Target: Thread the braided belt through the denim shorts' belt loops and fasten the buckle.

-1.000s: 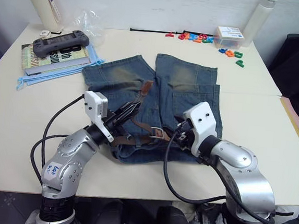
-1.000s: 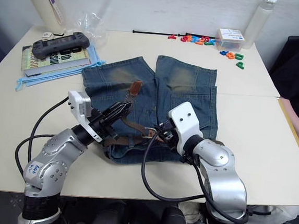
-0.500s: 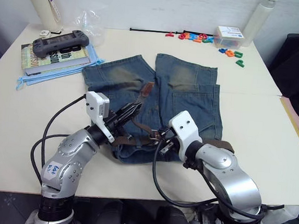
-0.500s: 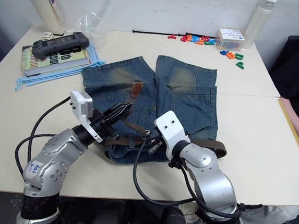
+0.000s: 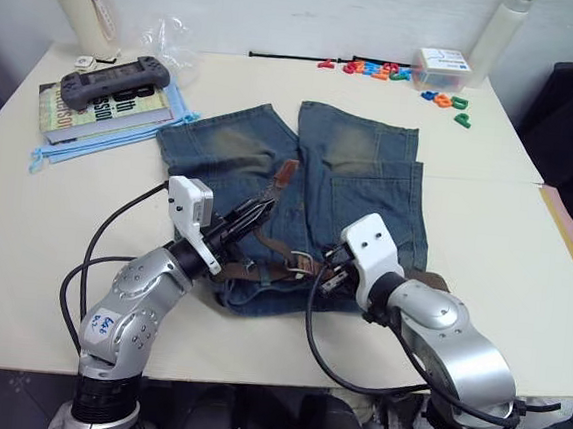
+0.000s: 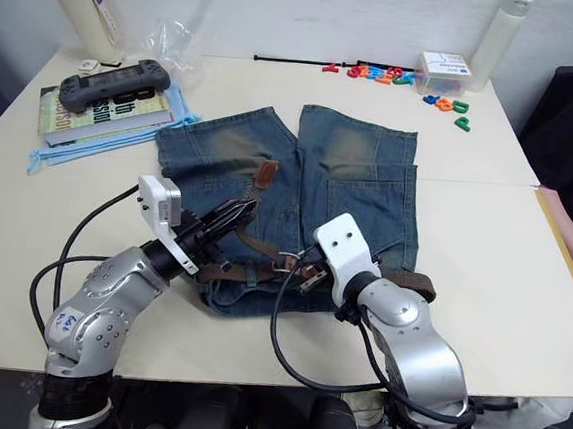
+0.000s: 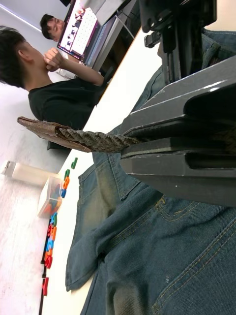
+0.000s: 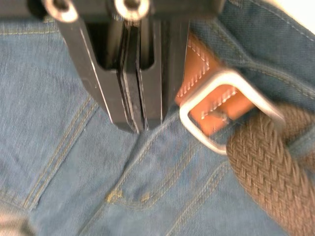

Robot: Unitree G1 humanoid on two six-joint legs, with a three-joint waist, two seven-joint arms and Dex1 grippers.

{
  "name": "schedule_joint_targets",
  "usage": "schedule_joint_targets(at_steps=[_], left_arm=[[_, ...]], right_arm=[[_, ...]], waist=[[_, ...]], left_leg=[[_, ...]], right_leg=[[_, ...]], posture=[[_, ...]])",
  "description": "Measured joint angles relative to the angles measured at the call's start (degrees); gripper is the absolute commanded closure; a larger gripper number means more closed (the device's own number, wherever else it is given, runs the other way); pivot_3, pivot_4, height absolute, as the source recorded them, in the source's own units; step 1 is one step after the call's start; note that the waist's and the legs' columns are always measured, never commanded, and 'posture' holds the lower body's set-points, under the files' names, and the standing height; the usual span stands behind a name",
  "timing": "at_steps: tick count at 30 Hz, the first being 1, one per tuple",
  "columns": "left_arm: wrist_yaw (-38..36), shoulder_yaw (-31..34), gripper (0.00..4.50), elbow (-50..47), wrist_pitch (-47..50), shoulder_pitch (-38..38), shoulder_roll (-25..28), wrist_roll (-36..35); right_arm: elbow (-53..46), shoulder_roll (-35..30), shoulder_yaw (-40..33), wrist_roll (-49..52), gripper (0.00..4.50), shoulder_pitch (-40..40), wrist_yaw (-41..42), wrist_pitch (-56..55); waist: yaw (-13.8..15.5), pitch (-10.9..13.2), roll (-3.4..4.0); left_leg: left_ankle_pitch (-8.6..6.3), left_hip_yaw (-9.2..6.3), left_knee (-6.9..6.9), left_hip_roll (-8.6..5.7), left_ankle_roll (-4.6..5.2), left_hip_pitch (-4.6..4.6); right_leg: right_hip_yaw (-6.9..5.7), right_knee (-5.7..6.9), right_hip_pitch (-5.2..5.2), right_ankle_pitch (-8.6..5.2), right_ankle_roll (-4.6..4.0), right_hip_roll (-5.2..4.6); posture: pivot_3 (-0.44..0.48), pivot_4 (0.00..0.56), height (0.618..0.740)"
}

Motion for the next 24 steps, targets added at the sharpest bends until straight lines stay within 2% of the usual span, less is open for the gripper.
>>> schedule_joint_targets(at_steps=[24], left_arm=[[0.93, -0.23, 4.50, 0.00, 0.25, -0.69, 0.98, 0.00]], right_arm=[[0.50, 0.13, 8.89, 4.37, 4.47, -2.09, -3.18, 0.54]], waist=[[0.03, 0.00, 0.00]], left_leg=[[0.01, -0.01, 0.00, 0.01, 0.00, 0.02]], right_leg=[[-0.04, 0.01, 0.00, 0.00, 0.00, 0.00]], posture=[[0.000, 0.150, 0.706]])
